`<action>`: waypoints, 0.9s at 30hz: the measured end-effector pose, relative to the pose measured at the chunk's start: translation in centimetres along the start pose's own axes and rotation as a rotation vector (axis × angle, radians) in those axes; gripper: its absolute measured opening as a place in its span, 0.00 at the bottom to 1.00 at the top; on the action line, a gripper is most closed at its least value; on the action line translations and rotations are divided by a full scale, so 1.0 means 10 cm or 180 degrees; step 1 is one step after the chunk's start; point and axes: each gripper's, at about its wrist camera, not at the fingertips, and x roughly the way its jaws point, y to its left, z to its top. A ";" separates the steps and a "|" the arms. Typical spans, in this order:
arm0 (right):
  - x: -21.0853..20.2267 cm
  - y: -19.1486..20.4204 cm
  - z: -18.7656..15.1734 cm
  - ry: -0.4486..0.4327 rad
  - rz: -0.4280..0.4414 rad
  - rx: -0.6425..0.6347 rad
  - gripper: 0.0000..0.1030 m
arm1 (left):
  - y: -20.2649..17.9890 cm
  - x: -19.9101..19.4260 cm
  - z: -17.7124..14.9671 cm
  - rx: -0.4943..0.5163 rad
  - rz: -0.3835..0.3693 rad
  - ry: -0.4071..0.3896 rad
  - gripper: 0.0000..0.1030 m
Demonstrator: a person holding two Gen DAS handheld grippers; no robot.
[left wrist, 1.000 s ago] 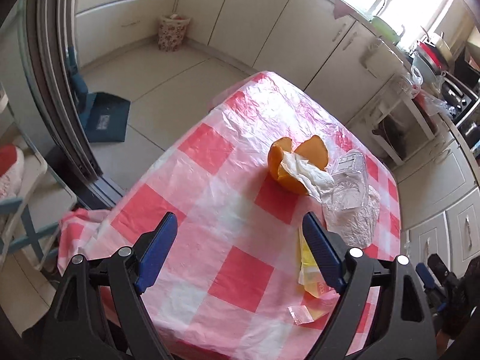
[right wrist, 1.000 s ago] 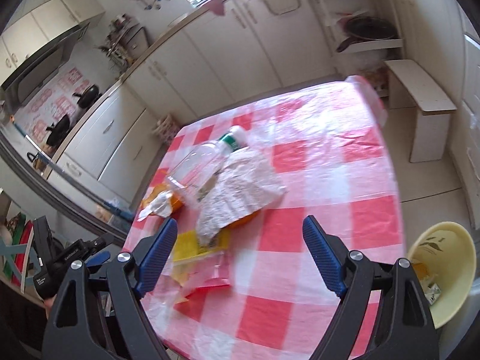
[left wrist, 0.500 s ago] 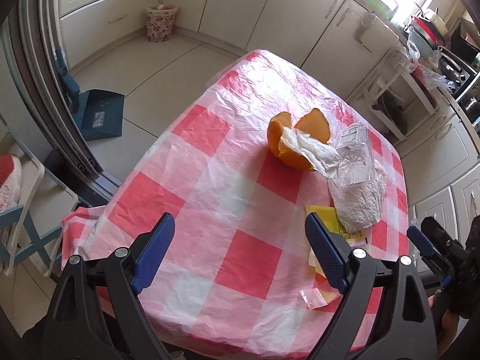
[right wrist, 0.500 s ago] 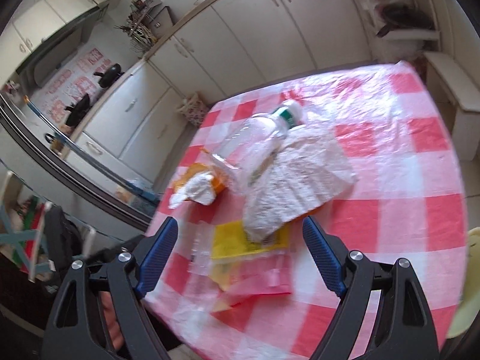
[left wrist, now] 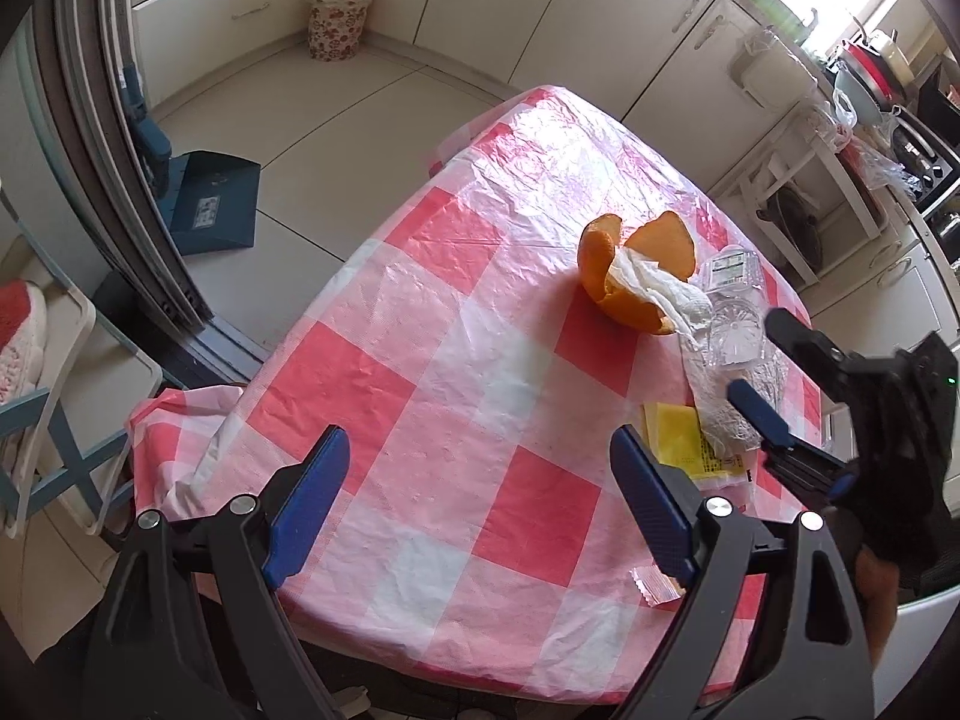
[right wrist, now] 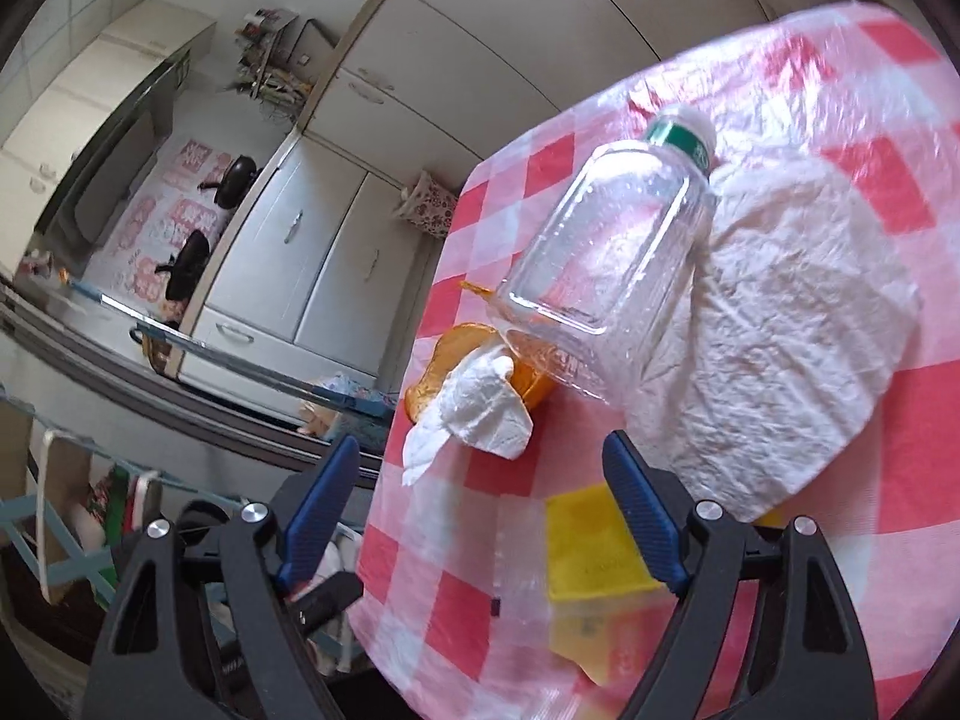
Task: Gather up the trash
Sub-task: 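Move both tools back over the table toward the orange peel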
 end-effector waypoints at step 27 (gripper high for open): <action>-0.53 0.60 0.09 -0.0205 0.0907 -0.0621 0.02 | -0.09 0.17 0.03 0.0127 0.0106 0.0154 0.82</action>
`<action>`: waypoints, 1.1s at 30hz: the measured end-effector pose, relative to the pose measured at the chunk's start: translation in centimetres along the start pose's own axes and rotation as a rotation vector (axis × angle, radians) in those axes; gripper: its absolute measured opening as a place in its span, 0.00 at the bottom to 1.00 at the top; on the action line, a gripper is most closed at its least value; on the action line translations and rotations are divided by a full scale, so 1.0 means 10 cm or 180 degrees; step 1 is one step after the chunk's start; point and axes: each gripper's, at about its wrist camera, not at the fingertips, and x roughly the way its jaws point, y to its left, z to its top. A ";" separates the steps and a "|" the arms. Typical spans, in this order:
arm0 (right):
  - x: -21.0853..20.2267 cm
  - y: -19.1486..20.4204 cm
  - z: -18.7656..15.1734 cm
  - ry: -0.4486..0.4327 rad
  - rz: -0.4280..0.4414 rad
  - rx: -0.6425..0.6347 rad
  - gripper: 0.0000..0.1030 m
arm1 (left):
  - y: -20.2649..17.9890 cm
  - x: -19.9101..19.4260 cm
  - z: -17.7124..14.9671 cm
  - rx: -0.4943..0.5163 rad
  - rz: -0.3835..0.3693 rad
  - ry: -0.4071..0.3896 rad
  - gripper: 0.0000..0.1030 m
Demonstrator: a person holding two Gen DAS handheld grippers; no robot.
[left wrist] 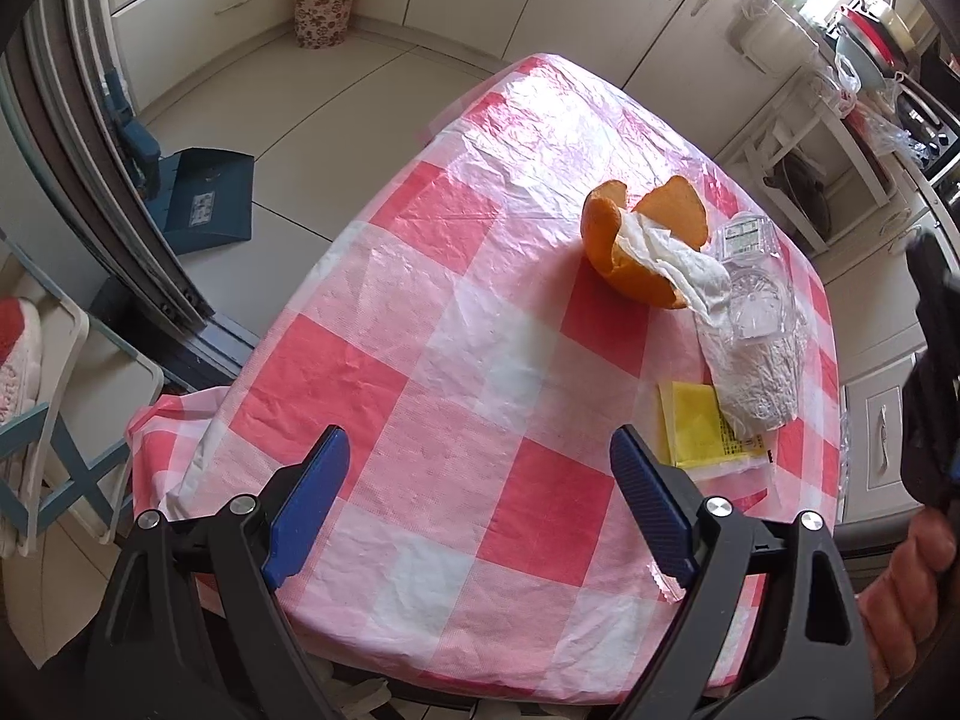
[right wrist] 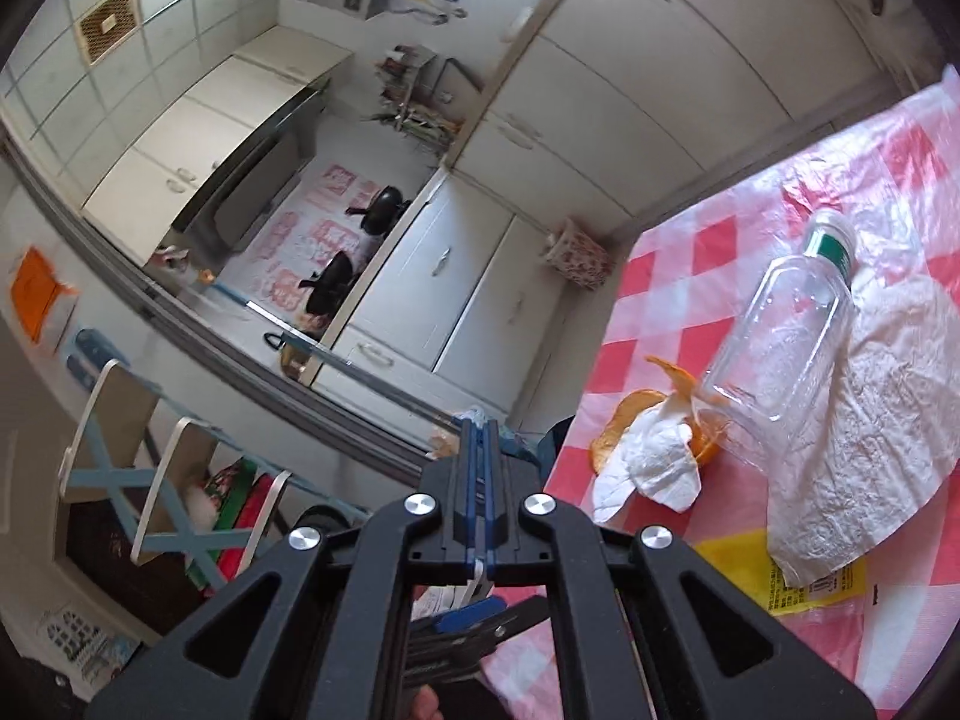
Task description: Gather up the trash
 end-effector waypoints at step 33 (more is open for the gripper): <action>-0.56 -0.29 0.01 0.0034 0.0056 -0.0066 0.03 | -0.35 0.47 1.02 0.0050 0.0430 -0.0088 0.82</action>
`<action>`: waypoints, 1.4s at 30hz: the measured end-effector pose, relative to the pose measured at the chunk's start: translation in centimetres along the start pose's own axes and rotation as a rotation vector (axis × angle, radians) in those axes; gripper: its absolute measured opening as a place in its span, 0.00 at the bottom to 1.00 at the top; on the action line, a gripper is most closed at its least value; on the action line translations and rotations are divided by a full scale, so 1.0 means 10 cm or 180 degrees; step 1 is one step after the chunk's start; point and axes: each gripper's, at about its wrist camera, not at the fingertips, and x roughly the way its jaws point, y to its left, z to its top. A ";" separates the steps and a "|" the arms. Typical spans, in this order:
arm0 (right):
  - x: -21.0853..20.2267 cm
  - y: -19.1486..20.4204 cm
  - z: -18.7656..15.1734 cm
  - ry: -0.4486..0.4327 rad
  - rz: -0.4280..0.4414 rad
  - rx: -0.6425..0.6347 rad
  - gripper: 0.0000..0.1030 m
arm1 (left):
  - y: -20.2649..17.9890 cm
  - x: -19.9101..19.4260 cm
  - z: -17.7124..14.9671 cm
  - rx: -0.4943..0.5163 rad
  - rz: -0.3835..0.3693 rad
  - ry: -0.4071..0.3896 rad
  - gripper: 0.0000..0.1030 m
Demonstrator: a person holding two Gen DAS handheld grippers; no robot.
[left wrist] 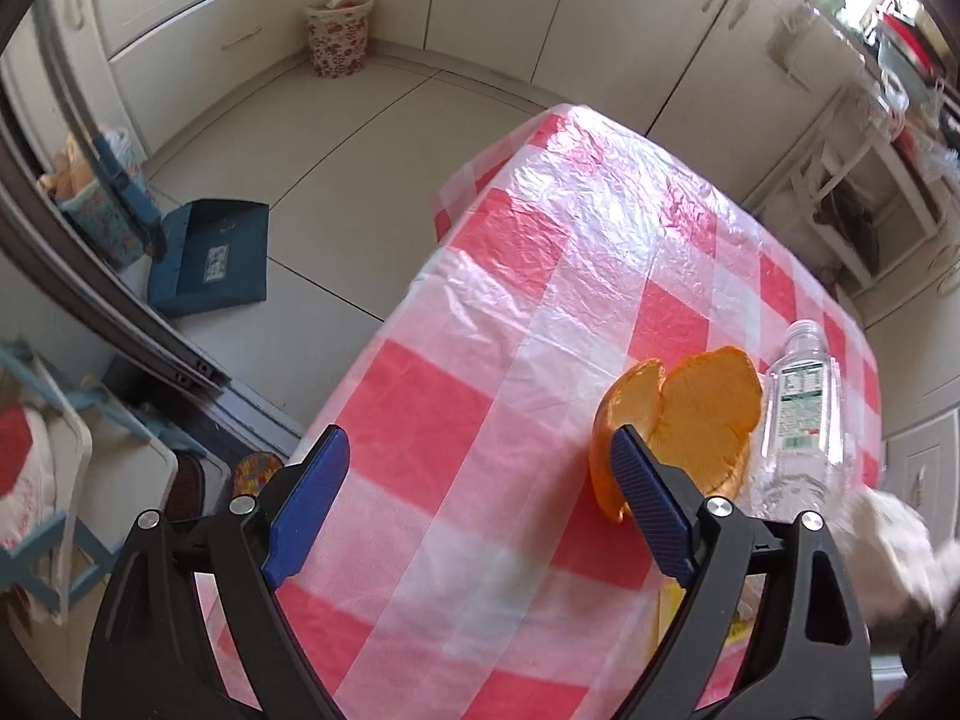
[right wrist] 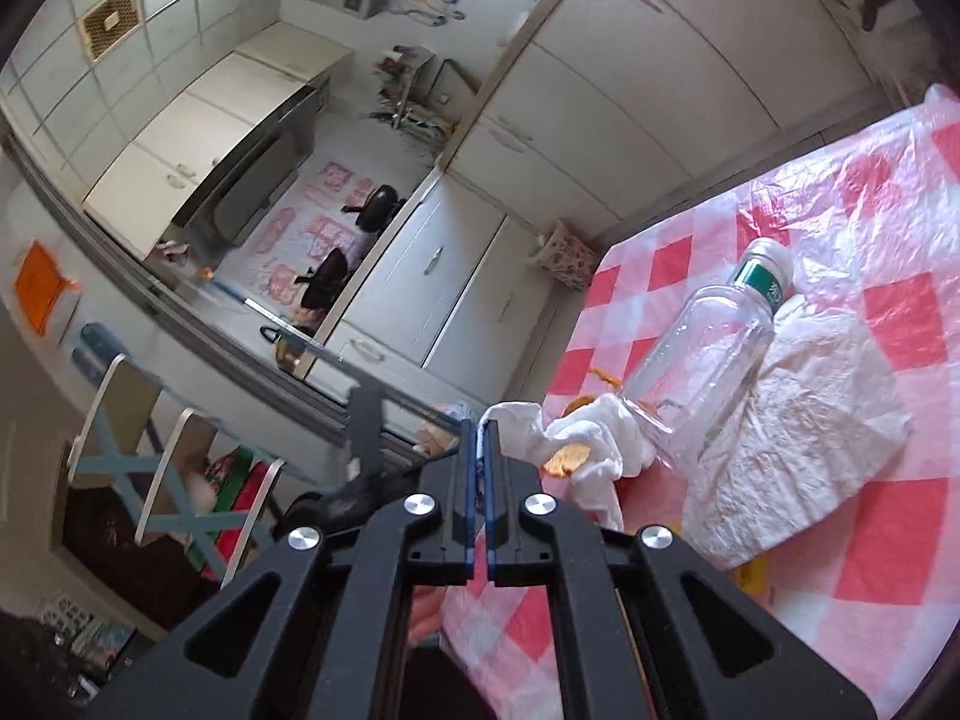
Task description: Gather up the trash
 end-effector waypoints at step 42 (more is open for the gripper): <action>-0.35 -0.55 -0.37 0.0657 -0.1538 -0.0232 0.45 | -0.85 0.29 0.24 0.0353 -0.0155 0.0101 0.82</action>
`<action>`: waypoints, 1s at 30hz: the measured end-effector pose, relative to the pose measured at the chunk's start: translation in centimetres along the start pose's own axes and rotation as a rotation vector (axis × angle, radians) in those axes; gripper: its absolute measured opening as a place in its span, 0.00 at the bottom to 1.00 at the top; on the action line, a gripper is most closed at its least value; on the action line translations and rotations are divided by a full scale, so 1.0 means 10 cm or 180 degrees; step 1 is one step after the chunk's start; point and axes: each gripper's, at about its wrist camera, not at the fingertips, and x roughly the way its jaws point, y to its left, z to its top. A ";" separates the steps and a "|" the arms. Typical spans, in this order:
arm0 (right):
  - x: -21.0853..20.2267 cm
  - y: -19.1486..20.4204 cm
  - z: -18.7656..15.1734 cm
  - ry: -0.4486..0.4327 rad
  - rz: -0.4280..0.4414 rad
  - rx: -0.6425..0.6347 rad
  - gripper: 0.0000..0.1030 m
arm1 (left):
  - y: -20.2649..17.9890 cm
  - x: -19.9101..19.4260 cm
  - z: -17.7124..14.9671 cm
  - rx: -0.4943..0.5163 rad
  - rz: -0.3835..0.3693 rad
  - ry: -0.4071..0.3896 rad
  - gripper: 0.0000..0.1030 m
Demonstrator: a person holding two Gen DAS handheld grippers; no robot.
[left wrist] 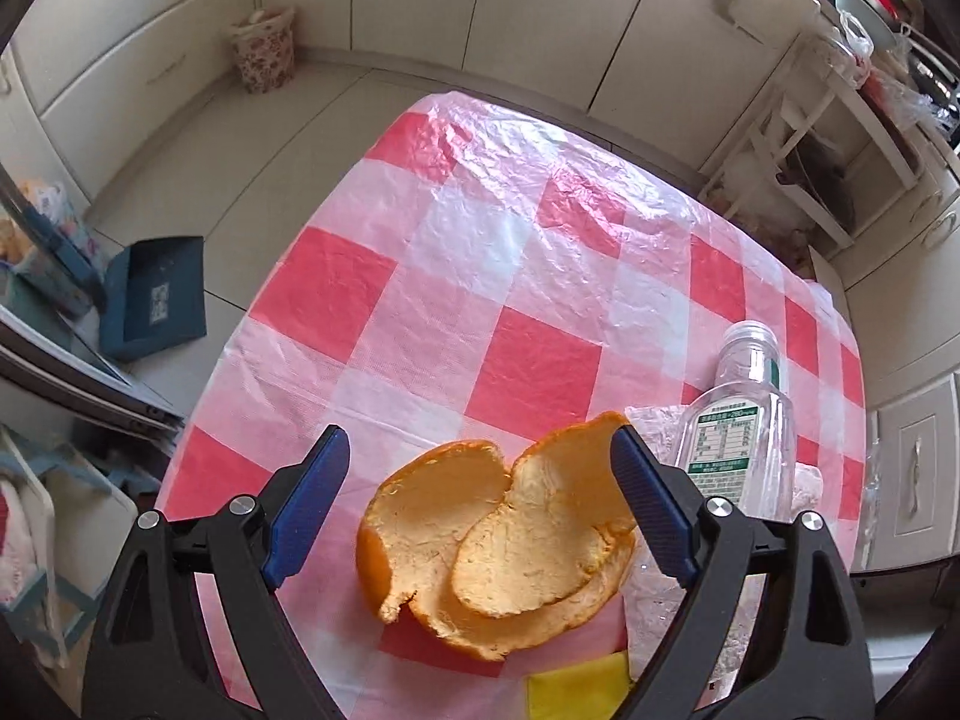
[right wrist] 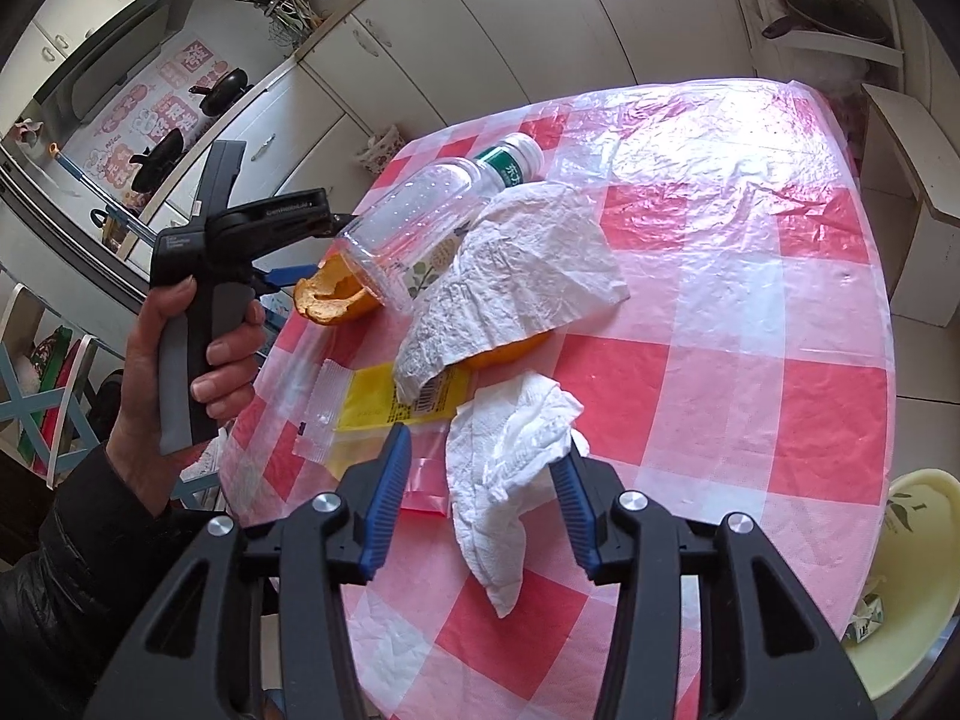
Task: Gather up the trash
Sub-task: 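Grasp the orange peel half with the left tool and lift it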
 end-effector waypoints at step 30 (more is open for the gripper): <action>0.07 0.11 -0.06 0.0112 -0.0132 -0.0093 0.50 | 0.31 -0.60 -0.06 -0.0204 -0.1169 -0.0382 0.05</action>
